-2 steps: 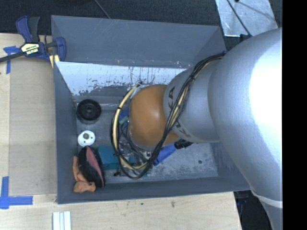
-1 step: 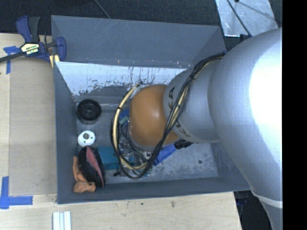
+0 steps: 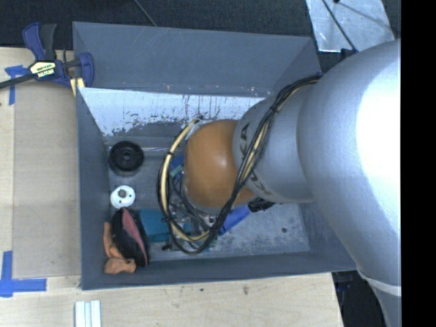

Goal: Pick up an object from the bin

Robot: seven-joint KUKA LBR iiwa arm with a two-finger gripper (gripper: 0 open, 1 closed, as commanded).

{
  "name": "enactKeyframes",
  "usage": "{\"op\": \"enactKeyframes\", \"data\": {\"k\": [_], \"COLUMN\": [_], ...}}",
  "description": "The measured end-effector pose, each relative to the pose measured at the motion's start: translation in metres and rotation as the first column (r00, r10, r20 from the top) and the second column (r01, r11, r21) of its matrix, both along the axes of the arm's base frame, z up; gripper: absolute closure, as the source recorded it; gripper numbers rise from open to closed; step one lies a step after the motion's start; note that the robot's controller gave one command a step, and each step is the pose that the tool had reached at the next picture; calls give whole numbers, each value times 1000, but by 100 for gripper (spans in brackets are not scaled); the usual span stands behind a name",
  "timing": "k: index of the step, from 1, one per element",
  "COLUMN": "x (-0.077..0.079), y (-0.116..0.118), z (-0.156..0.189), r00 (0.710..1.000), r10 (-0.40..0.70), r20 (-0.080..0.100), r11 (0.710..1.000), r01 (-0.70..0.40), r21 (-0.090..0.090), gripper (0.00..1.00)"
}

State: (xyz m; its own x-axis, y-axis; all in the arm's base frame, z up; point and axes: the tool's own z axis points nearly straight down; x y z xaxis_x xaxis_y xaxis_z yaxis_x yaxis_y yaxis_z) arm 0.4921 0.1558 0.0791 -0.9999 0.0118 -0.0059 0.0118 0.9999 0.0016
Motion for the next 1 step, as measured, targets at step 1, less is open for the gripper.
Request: {"op": "enactKeyframes", "data": {"k": [1], "x": [-3], "y": [-1], "z": [17], "r00": [1000], "r10": [0], "r20": [-14], "r11": [1000], "r01": [0], "r21": [-4], "gripper": [100]}}
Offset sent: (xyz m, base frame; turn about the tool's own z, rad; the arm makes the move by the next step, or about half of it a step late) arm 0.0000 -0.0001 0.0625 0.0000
